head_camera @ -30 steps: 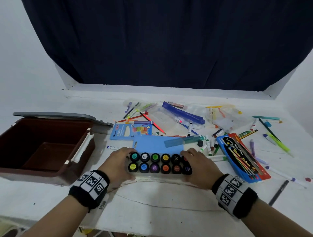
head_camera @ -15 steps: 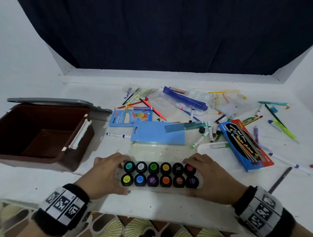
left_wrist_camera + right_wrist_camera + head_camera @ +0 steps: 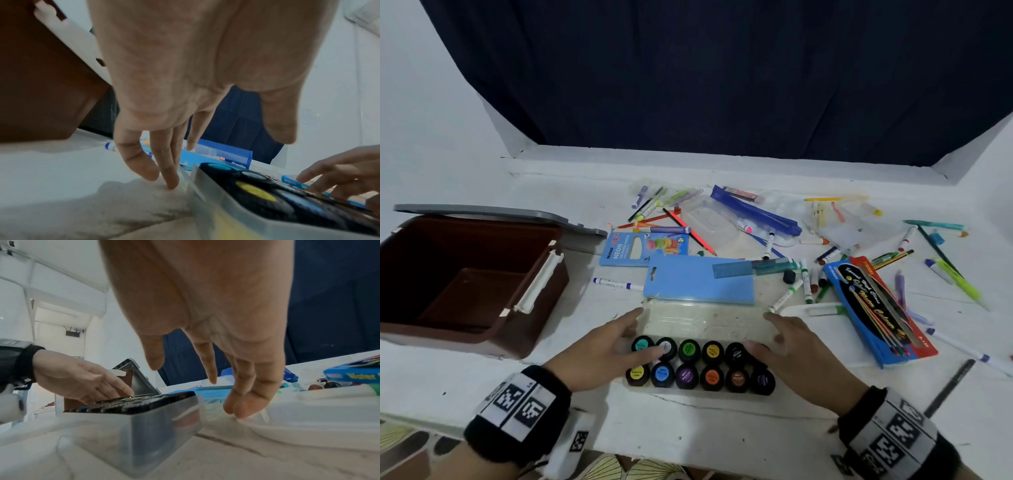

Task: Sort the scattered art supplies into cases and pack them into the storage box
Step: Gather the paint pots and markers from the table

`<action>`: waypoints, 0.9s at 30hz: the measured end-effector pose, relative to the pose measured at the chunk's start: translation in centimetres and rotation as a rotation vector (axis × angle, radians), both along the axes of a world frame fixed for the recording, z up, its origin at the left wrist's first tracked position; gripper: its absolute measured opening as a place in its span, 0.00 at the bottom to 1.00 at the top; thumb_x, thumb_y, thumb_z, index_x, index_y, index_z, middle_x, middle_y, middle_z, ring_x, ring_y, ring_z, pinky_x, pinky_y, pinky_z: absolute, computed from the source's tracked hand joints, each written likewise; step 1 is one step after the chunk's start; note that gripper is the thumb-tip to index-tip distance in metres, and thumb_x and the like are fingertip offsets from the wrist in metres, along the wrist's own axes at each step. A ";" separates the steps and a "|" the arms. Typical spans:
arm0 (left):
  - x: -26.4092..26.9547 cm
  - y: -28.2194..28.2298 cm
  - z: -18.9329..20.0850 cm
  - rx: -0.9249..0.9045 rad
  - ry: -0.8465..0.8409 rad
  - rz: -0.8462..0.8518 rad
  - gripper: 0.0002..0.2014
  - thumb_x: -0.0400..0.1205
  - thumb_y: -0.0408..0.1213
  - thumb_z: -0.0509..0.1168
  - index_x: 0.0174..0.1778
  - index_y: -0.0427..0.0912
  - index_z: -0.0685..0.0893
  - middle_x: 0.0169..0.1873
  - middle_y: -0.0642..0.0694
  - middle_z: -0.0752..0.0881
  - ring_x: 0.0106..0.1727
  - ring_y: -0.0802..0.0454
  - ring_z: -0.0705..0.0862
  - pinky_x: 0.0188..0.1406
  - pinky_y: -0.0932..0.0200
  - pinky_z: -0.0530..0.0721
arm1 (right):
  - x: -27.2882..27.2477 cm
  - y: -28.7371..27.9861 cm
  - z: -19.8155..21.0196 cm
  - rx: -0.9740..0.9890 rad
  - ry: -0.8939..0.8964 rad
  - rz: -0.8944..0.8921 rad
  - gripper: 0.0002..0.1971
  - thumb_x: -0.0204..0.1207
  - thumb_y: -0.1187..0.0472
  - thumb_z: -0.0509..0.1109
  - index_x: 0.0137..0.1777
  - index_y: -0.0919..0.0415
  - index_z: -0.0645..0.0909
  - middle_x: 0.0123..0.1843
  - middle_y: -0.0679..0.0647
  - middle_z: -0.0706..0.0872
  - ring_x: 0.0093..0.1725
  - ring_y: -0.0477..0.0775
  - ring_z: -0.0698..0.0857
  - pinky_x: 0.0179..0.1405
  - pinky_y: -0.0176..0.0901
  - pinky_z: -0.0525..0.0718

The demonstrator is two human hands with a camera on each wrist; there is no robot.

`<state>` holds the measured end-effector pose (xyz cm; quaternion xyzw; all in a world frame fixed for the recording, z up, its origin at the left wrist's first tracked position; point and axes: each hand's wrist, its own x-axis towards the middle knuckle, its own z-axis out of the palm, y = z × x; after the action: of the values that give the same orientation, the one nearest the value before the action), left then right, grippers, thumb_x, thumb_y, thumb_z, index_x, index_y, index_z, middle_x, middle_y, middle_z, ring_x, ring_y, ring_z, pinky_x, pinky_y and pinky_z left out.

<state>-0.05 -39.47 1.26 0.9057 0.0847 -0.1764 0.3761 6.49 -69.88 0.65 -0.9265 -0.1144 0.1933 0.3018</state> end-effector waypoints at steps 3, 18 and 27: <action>0.6 -1.1 0.6 -0.071 -0.020 0.056 0.16 0.79 0.56 0.69 0.54 0.77 0.68 0.45 0.82 0.82 0.55 0.81 0.77 0.51 0.77 0.77 | 0.2 0.8 0.9 0.019 0.019 -0.005 0.32 0.80 0.37 0.65 0.79 0.54 0.69 0.72 0.51 0.75 0.70 0.48 0.75 0.62 0.36 0.69; 1.1 -0.5 -1.1 -0.334 -0.051 0.450 0.35 0.81 0.52 0.71 0.83 0.48 0.68 0.66 0.52 0.81 0.62 0.58 0.81 0.40 0.63 0.79 | 0.9 0.7 -0.7 0.382 0.160 -0.321 0.21 0.81 0.45 0.69 0.73 0.46 0.77 0.67 0.49 0.82 0.66 0.48 0.80 0.71 0.48 0.77; 1.6 -0.6 -1.3 -0.364 -0.060 0.467 0.13 0.83 0.45 0.70 0.62 0.46 0.84 0.52 0.55 0.84 0.55 0.59 0.83 0.45 0.64 0.78 | 2.2 0.8 -1.8 0.554 0.260 -0.381 0.28 0.75 0.45 0.74 0.74 0.48 0.75 0.44 0.48 0.77 0.44 0.47 0.77 0.49 0.45 0.75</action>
<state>1.50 -40.09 -0.07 0.7842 0.2467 -0.0703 0.5650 8.72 -69.12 -1.12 -0.7819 0.0516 0.2112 0.5843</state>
